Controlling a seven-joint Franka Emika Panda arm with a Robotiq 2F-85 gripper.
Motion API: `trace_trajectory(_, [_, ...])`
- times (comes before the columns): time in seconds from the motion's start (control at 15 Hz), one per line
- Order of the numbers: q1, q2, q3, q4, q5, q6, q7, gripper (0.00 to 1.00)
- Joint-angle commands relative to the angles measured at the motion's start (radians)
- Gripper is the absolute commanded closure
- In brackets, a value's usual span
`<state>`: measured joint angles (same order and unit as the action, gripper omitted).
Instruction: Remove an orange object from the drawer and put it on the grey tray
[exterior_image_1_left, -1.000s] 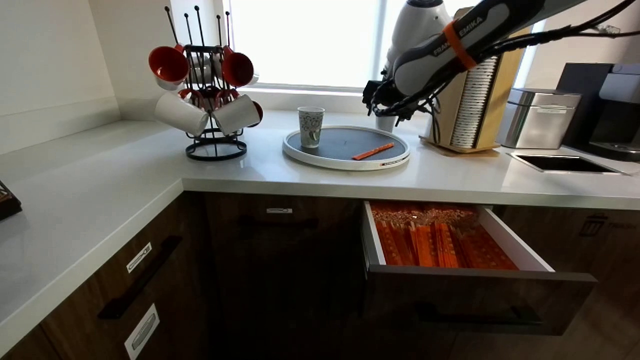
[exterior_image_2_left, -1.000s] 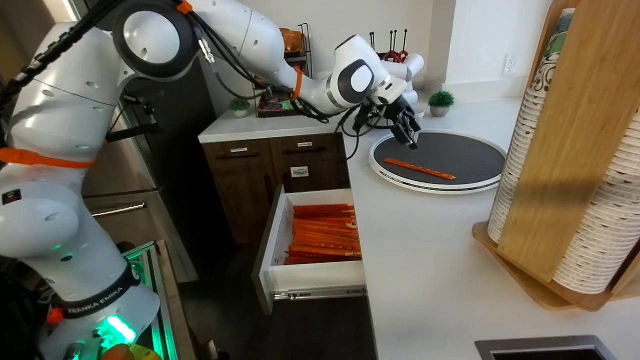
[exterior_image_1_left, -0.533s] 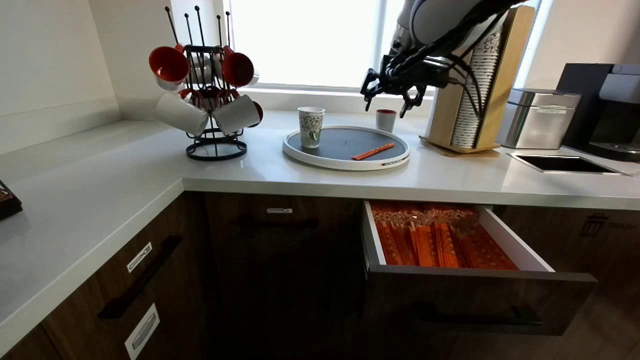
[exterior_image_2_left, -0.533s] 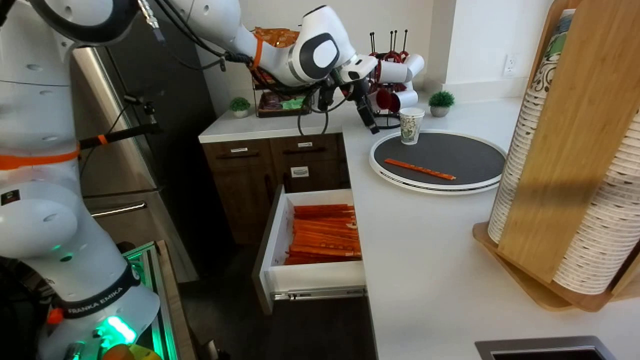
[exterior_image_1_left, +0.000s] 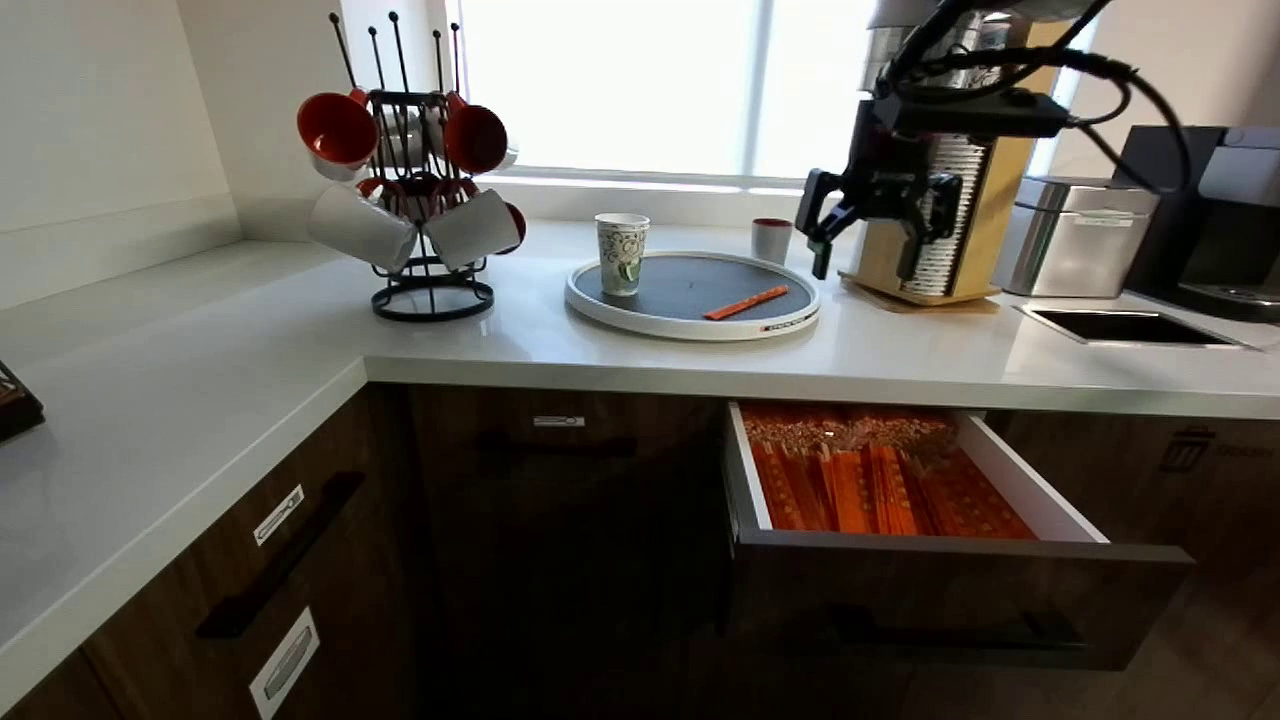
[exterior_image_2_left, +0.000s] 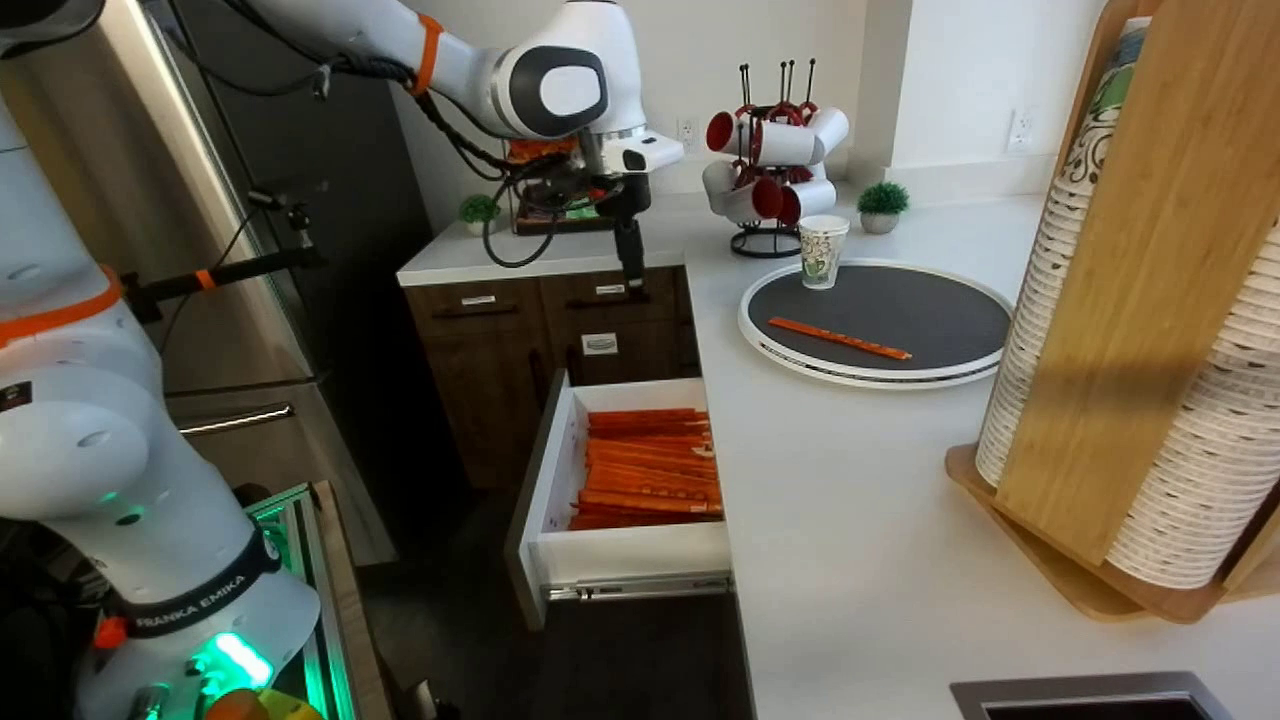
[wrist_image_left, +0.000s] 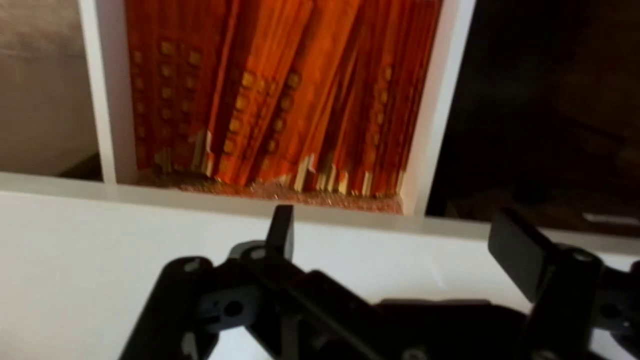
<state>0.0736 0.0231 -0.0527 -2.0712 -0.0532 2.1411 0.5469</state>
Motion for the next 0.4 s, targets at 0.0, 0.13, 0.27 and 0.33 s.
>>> trace_trajectory(0.0, [-0.018,-0.104,0.033,-0.098,0.032,-0.189,-0.062,0.0])
trace_trajectory(0.13, [-0.026,-0.065,0.041,-0.053,0.005,-0.163,-0.03,0.0])
trace_trajectory(0.27, [-0.027,-0.083,0.046,-0.073,0.006,-0.176,-0.036,0.0])
trace_trajectory(0.33, [-0.027,-0.085,0.046,-0.077,0.006,-0.176,-0.039,0.0])
